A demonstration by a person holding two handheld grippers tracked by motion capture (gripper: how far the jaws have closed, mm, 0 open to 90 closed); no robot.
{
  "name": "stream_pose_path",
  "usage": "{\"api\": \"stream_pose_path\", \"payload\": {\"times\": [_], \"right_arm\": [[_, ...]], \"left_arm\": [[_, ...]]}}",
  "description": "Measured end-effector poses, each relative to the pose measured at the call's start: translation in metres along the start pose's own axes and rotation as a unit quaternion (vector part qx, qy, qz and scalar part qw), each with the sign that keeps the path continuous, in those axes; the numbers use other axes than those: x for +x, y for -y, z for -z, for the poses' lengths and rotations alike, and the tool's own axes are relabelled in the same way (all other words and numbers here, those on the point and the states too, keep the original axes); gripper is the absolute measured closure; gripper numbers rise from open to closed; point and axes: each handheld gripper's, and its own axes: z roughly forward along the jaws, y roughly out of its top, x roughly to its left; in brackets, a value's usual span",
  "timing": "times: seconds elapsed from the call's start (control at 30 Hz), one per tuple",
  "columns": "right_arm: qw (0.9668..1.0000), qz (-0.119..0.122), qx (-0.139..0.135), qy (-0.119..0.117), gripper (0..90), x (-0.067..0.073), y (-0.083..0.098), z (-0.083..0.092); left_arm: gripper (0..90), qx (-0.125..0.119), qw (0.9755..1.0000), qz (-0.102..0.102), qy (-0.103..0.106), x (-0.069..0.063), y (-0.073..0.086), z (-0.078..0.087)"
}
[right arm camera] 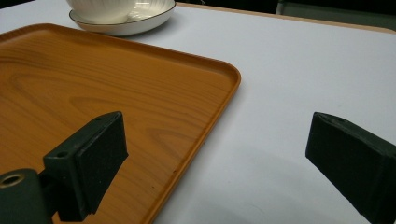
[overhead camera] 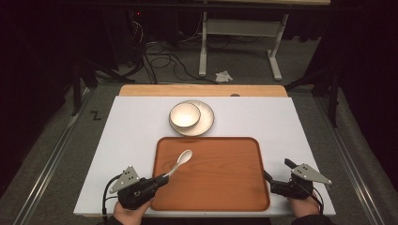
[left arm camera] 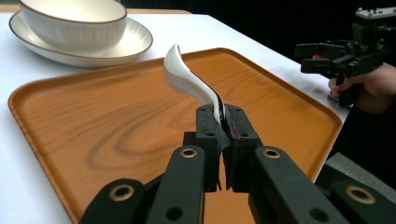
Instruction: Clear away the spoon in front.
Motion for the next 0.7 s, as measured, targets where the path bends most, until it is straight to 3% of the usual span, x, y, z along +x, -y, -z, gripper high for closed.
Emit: {"api": "stream_pose_path", "payload": {"times": [0.7], "right_arm": [[1.0000,-0.001,-0.004,-0.001,6.1,-0.001,-0.001,0.002]], "left_arm": [[86.2,0.034,0.9994,0.005,0.000,0.005,0.014,-0.016]]}}
